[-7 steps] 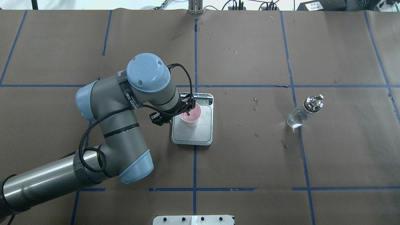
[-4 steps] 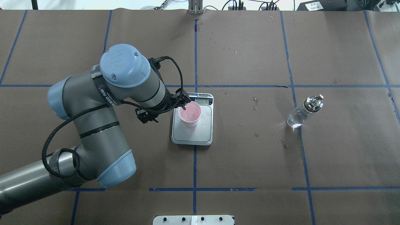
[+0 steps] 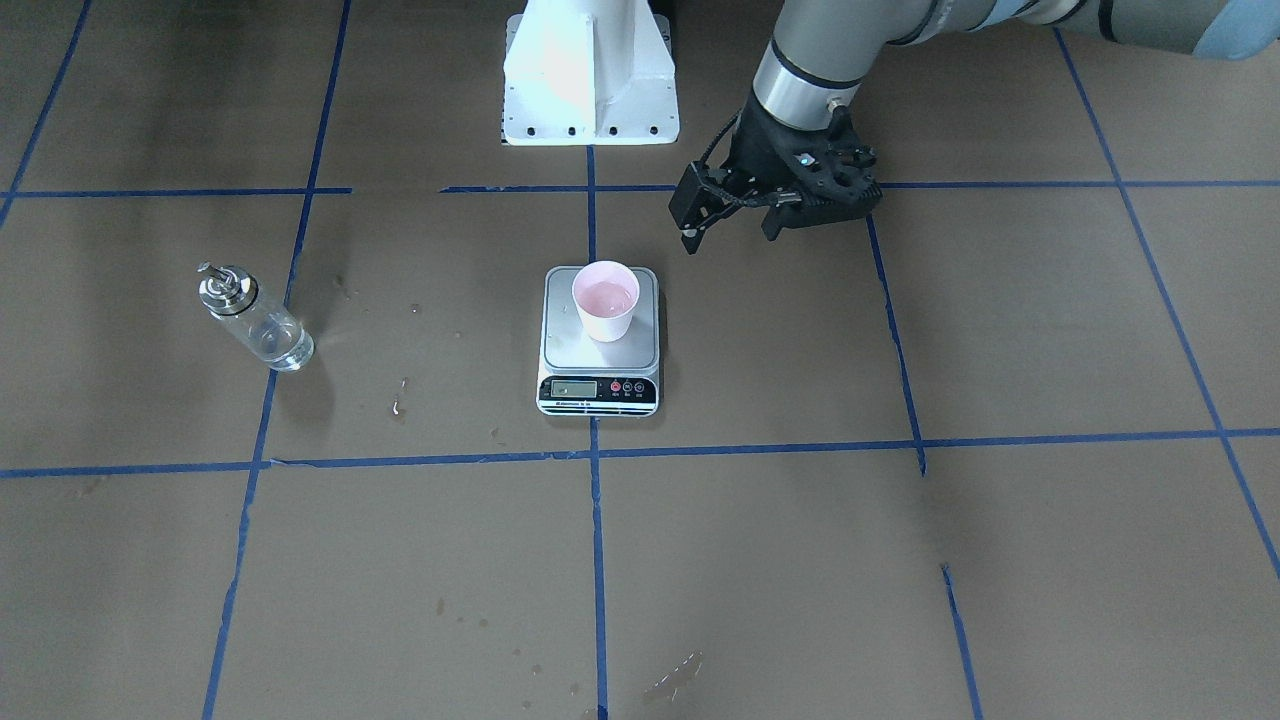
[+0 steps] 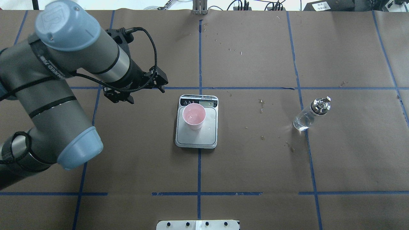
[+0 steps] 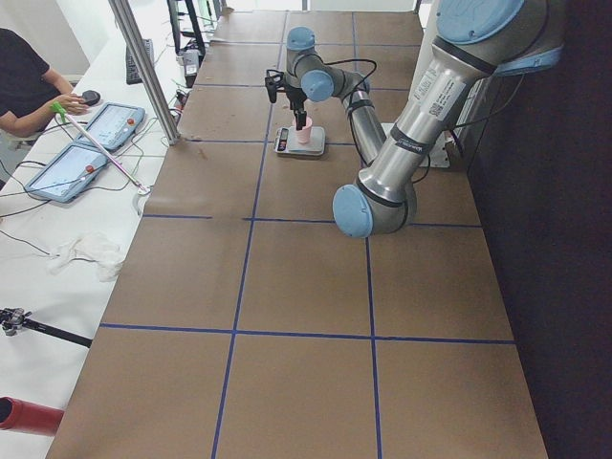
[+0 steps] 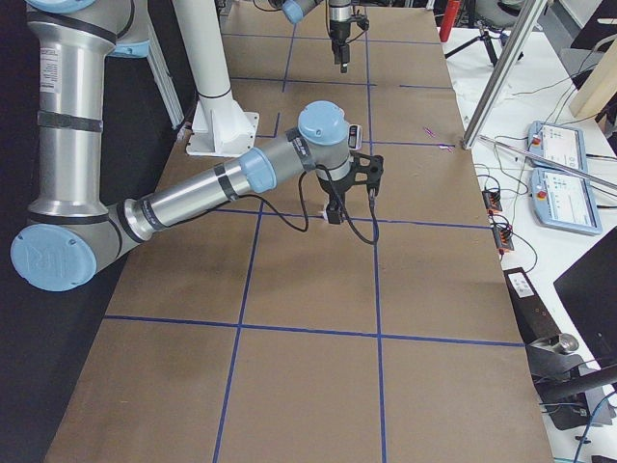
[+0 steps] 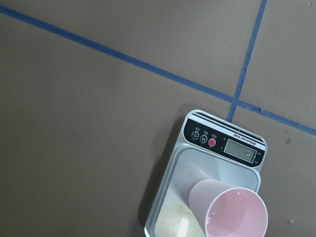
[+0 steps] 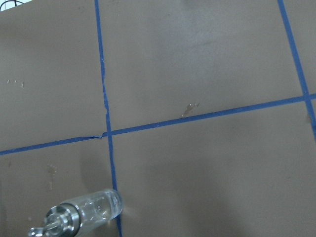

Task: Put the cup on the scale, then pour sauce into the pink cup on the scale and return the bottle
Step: 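Open the left gripper and withdraw it while the right gripper approaches the glass bottle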

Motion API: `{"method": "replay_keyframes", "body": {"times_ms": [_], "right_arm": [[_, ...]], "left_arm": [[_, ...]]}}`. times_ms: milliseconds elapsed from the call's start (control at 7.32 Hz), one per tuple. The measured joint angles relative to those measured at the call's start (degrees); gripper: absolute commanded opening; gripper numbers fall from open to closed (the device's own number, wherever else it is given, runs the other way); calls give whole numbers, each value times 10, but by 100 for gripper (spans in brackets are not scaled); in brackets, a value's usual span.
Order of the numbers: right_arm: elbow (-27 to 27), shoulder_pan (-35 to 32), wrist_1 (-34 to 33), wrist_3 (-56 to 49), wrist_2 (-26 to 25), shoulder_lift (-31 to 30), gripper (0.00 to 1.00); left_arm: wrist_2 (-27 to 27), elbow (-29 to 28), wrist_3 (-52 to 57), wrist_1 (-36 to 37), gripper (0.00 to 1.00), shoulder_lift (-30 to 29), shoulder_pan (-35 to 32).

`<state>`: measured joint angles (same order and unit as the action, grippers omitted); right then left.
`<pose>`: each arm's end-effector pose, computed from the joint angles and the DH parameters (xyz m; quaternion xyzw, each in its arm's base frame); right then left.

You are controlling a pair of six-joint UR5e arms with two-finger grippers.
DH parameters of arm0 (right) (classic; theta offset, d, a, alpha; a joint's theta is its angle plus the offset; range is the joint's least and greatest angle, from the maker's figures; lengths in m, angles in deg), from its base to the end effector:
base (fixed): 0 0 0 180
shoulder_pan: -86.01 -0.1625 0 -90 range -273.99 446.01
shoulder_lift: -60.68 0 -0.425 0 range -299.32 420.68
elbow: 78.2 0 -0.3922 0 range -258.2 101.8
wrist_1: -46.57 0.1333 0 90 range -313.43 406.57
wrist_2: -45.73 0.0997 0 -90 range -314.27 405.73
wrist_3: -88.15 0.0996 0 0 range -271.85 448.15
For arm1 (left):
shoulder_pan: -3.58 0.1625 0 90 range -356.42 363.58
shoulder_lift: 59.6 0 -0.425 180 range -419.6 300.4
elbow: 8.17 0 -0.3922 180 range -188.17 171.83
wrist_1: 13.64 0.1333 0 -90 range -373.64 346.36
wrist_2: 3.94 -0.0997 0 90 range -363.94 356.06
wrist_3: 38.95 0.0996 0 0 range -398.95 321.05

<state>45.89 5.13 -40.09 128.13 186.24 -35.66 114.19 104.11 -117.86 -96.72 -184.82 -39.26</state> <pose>-0.0106 -0.4219 0.4050 0.0497 -0.4746 0.1216 0.8703 0.3717 -0.4624 0.1577 -0.0079 0.4690 -0.1400 0.8720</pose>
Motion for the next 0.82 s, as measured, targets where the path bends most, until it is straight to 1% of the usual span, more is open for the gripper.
{"method": "replay_keyframes", "body": {"times_ms": [137, 273, 410, 547, 683, 820], "right_arm": [[48, 50, 0, 73, -34, -6, 100], [88, 122, 9, 158, -98, -9, 100], [112, 195, 41, 234, -168, -20, 100], [123, 265, 96, 291, -244, -46, 100], [127, 341, 146, 337, -333, -72, 100], [129, 417, 169, 374, -425, -84, 100]], "left_arm": [[5, 5, 39, 11, 100, 7, -23], [8, 10, 69, 17, 100, 16, -41], [8, 16, 91, 20, 100, 23, -54], [9, 21, 105, 21, 100, 29, -61], [9, 24, 113, 21, 100, 34, -65], [9, 26, 116, 21, 100, 37, -67]]}}
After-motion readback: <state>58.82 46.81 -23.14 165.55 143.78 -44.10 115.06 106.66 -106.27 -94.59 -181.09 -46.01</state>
